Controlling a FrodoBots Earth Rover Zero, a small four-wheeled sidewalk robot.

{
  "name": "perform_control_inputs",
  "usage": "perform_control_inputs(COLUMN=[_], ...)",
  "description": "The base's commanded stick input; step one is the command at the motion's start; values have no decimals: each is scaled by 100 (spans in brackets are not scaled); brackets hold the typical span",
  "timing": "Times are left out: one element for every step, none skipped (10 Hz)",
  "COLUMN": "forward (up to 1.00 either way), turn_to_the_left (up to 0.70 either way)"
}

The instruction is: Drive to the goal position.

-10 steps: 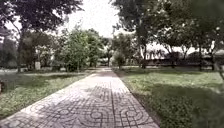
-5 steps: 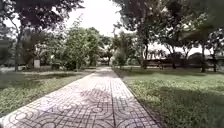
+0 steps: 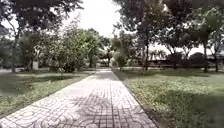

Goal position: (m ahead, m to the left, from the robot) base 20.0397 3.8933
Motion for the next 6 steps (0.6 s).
perform_control_inputs(forward=[70,70,70,70,70,70], turn_to_the_left=[0,0,0,0,0,0])
